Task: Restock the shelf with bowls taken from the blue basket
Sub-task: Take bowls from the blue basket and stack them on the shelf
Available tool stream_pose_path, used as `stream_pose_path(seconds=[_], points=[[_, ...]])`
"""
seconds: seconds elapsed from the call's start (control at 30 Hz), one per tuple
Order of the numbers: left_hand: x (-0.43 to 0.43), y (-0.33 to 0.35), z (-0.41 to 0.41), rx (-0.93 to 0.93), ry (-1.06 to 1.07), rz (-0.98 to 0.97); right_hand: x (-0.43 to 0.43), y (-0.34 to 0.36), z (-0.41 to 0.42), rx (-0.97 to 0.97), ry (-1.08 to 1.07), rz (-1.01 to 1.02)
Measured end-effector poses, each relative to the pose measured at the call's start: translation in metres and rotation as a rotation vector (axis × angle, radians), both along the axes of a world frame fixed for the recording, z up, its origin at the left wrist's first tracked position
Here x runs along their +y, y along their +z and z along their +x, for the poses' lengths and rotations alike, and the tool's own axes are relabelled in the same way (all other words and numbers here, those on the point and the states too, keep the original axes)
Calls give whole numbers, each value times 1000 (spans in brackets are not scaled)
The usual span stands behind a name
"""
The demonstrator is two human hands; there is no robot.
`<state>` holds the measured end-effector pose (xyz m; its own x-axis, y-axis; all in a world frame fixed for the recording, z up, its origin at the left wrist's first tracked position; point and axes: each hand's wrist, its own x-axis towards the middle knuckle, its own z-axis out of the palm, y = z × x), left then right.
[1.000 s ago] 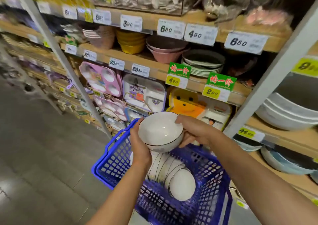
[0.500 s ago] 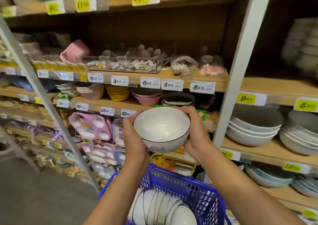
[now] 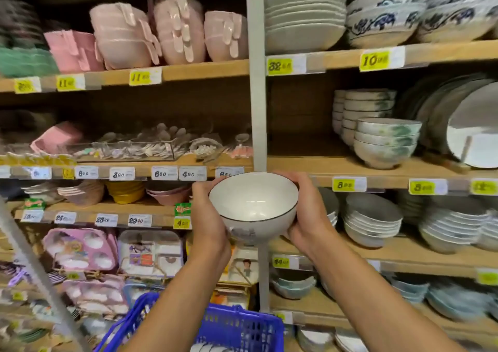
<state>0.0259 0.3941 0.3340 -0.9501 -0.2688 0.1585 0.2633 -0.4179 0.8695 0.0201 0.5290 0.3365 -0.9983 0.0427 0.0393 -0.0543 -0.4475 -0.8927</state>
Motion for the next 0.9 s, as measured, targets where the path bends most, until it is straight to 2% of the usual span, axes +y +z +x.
stream_pose_path(seconds=[0.17,0.43,0.63,0.9], points=[[81,9,19,-28,-82,10,79,11,27,4,-83,-26],[188,13,42,-114,-201,19,184,15,58,-134,-250,-30],[237,21,33,-144,-260,-19,235,22,57,-143,-286,-85],[273,34,-18,-133,-370,-56,268,40,19,-134,-354,-95]])
